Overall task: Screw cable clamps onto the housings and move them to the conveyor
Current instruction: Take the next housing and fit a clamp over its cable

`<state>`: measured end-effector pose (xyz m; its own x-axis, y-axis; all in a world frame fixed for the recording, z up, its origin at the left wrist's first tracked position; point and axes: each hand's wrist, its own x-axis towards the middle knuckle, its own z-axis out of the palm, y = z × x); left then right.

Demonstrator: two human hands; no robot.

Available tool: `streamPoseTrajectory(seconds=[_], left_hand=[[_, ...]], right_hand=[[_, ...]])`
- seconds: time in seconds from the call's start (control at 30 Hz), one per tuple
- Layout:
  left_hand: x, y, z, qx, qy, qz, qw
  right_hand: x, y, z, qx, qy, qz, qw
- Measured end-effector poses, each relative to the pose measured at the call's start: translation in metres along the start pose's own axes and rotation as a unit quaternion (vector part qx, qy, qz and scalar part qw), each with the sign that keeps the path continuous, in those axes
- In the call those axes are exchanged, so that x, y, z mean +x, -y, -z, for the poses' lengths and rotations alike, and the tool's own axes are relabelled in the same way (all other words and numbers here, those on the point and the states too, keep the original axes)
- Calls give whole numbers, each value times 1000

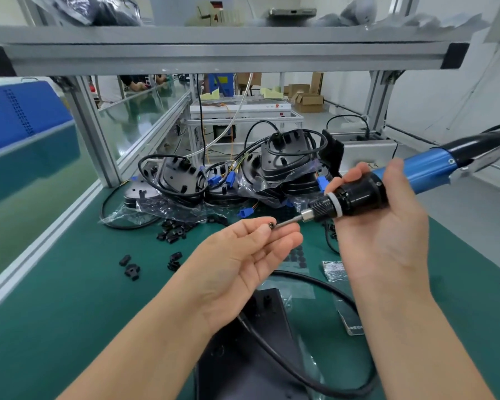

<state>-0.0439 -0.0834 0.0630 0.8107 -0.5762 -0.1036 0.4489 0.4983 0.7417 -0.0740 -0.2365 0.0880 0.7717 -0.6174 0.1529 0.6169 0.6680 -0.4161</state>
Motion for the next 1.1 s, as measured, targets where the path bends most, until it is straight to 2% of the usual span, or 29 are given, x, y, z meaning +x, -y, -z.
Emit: streamPoseTrajectory(seconds=[0.2,0.4,0.6,0.8,1.1], left_hand=[[-5,2,3,-21,-1,-7,1000],[-13,9,1,11,-5,-23,1000],[-16,11,2,-54,-44,-34,997],[-20,12,-1,-77,-29,-45,996],[-23,14,1,-49,-36,-73,995]], right_hand=[[-5,-6,1,-11,13,4,1000],[-11,-11,2,-7,14,-2,1000],[-15,-7,1,-2,19,14,1000],[-18,-8,1,1,15,-1,1000],[-20,-13,1,-6,8,-2,1000]])
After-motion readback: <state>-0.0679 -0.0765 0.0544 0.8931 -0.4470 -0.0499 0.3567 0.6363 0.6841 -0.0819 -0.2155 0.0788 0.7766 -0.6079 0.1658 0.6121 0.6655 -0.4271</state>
